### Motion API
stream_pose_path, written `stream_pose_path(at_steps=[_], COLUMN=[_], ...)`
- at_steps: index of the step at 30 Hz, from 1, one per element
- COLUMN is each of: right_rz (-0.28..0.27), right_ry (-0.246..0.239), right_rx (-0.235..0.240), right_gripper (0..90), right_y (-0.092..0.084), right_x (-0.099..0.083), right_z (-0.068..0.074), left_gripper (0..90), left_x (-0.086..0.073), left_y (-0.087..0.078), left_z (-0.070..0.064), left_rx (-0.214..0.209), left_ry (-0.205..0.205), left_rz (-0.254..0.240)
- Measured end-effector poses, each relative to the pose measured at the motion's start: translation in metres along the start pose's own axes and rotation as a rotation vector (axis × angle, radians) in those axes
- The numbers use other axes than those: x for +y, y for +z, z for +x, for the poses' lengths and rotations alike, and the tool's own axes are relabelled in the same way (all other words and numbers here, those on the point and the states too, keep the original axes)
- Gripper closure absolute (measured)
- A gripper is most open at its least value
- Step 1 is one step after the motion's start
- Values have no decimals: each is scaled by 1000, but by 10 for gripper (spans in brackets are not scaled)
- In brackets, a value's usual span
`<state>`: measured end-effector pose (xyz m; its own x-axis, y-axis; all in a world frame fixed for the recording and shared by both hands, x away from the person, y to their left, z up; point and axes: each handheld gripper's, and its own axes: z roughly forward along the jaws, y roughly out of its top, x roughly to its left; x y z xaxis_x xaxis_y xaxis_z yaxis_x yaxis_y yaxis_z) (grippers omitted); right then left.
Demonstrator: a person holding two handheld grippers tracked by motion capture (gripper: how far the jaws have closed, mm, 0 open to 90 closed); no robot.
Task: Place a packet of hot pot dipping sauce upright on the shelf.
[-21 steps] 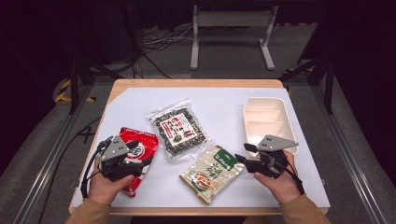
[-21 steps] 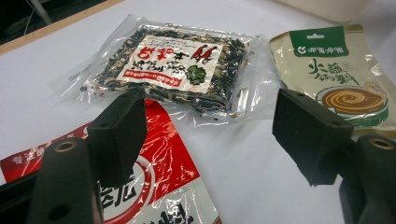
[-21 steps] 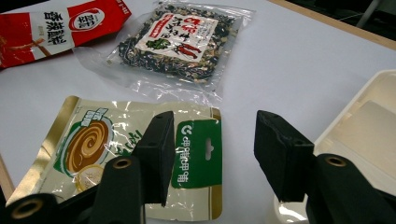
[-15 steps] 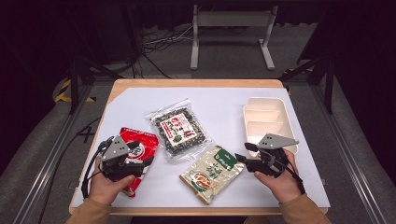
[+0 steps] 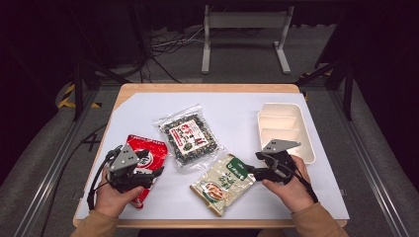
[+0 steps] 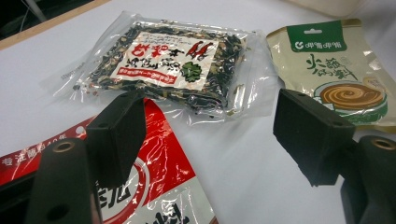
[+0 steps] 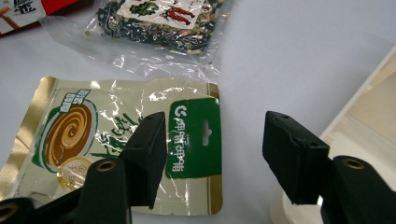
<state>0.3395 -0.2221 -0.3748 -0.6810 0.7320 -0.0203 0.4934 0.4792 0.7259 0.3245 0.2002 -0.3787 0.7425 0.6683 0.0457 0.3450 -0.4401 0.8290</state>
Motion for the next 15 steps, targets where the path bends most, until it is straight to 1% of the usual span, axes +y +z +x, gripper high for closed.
stream_pose_path(at_steps=[4,9,11,13,15], right_rz=[14,65,85,92,99], right_ry=[-9,-24,-32,-43,-36], right_rx=[-8,-37,-41,-53,-64], right_gripper=[395,390,390,382,405], right_y=[7,21,25,27,28], right_x=[-3,-7,-8,-10,-10], right_z=[2,7,8,11,13], left_gripper=[262,261,261,261,261], left_x=[-1,-1,-1,-1,-1], left_y=[1,0,0,1,1], left_z=[0,-2,-2,-2,-2], left_rx=[-3,-4,-5,-5,-7], left_ry=[-5,3,3,5,7], left_rz=[1,5,4,7,9])
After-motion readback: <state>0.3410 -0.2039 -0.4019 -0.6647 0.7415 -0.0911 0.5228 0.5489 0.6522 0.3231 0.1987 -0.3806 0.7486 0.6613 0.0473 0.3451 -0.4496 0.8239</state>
